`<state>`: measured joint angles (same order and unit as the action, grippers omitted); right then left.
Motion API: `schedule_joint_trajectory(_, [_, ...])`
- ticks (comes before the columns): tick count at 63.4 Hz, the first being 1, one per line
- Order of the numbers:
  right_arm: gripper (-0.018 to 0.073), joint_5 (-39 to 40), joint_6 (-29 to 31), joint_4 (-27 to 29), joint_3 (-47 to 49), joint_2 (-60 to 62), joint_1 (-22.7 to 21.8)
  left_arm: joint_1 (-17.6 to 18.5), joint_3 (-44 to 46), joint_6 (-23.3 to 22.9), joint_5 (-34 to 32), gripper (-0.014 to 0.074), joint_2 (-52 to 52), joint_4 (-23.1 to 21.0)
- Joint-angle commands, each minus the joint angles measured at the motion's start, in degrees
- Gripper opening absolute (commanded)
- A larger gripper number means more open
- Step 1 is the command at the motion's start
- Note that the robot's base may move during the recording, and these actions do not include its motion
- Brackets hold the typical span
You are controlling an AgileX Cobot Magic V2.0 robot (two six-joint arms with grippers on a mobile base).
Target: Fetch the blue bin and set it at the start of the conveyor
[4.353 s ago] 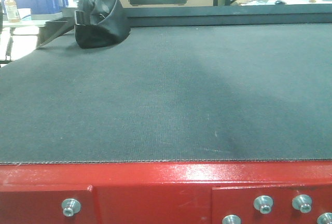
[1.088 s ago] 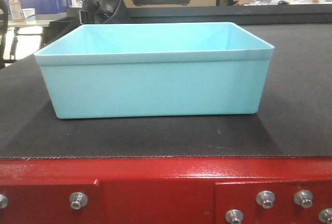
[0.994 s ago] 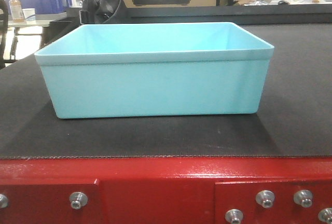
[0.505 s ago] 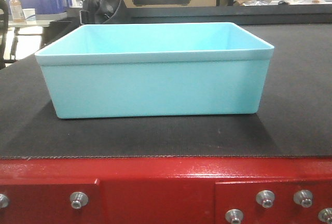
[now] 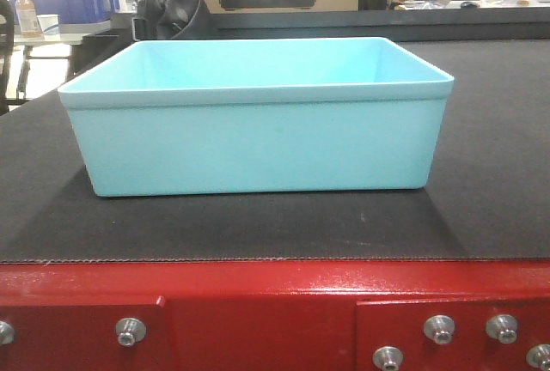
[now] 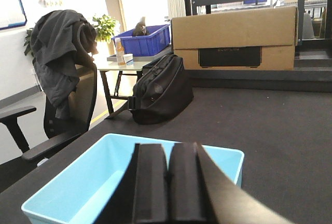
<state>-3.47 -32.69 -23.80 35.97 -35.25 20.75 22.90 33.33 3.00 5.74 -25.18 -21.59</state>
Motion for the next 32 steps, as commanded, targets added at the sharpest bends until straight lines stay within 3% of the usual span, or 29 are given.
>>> schedule_joint_trajectory(1, [-0.0162,1.29,0.32,0.27,-0.09,0.54,-0.01,0.14,-0.11,0.18,-0.77,-0.0111,0.34,-0.36])
schedule_joint_trajectory(26, [-0.0162,1.42,0.32,0.27,-0.09,0.54,-0.01,0.14,-0.11,0.18,-0.77,-0.0111,0.34,-0.36])
schedule_joint_trajectory(32, [-0.0162,0.25,0.32,3.68,-0.09,0.58,-0.83,0.14,-0.11,0.18,-0.77,-0.0111,0.34,-0.36])
